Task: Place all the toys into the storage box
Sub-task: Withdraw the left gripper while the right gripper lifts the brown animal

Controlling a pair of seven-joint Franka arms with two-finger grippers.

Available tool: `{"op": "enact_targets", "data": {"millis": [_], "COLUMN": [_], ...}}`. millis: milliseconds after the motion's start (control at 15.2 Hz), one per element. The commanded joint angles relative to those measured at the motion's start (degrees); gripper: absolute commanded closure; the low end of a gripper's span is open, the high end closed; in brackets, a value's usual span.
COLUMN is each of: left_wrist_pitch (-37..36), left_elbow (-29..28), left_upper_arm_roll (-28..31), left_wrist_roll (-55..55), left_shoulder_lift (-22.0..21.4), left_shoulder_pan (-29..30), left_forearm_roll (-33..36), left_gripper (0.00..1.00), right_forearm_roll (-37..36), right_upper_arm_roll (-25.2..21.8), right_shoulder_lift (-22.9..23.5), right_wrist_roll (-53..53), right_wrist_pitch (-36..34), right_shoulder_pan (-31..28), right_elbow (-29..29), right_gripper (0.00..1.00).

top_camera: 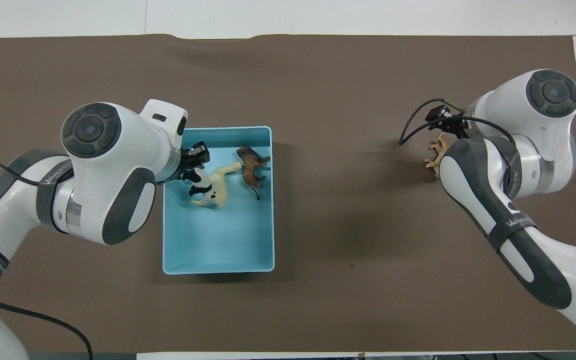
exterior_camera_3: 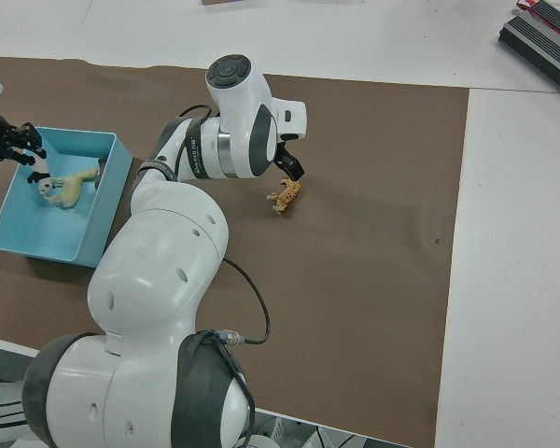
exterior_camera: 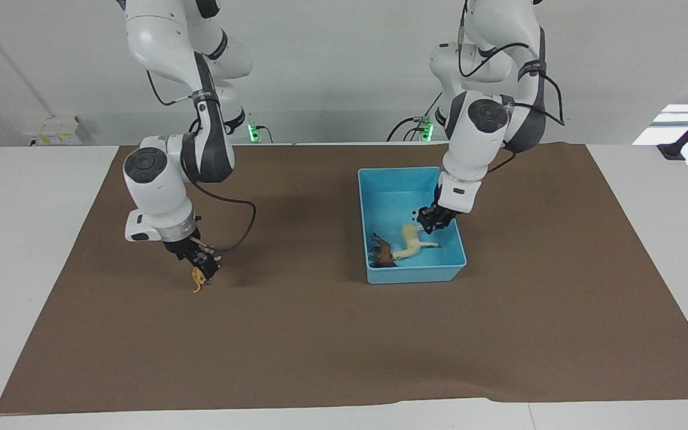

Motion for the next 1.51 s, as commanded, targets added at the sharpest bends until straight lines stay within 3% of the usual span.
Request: {"op": "enact_targets", "data": {"millis": [0,262,656,721,787,852,918,1246,1443], "left_wrist_pitch": [-0.3,-5.9,-28.3,-31.9,-33.9,-34.0,-33.7,-37.3,-37.5], "left_elbow": [-2.1,1.4,10.8,10.3,9.9,10.2,10.8,19.9,20.6], "left_upper_arm_roll": [1.2,2.0,2.1,2.4,2.4,2.4,2.5,4.4,4.5], "left_wrist_roll": [-0.2,3.1,26.2,31.9,35.5,36.3,36.7,41.4,41.6], "left_shoulder_lift": [-2.9,-4.5,-10.6,-12.7,-13.6,-13.5,-13.2,-7.7,-6.4], "left_shoulder_pan": [0.4,3.2,9.9,10.0,10.5,11.0,11.1,12.0,12.0], "left_forearm_roll": [-0.7,-0.2,-0.2,-0.2,-0.2,-0.2,-0.2,0.1,0.1], "left_gripper": [0.0,0.0,0.0,0.0,0.0,0.0,0.0,0.0,0.0], "right_forearm_roll": [0.6,0.6,0.6,0.6,0.6,0.6,0.6,0.5,0.5], "right_upper_arm_roll": [0.3,0.3,0.4,0.4,0.4,0.4,0.4,0.4,1.6], "right_shoulder_lift": [-2.3,-0.7,1.5,1.9,2.1,2.1,2.0,1.7,0.3], "right_wrist_roll": [-4.6,-4.6,-5.1,-4.4,-4.4,-4.3,-3.8,-4.7,-4.3], "right_wrist_pitch": [9.3,13.1,16.8,18.3,20.3,19.9,19.4,15.6,4.1], "right_shoulder_pan": [-0.9,-1.8,-2.9,-2.9,-2.9,-2.8,-2.4,-2.3,-1.3], "right_elbow": [-8.1,-10.3,-11.9,-12.5,-13.0,-12.9,-12.8,-10.2,-2.4], "right_gripper": [0.0,0.0,0.03,0.1,0.3,0.91,1.0,1.0,1.0]}}
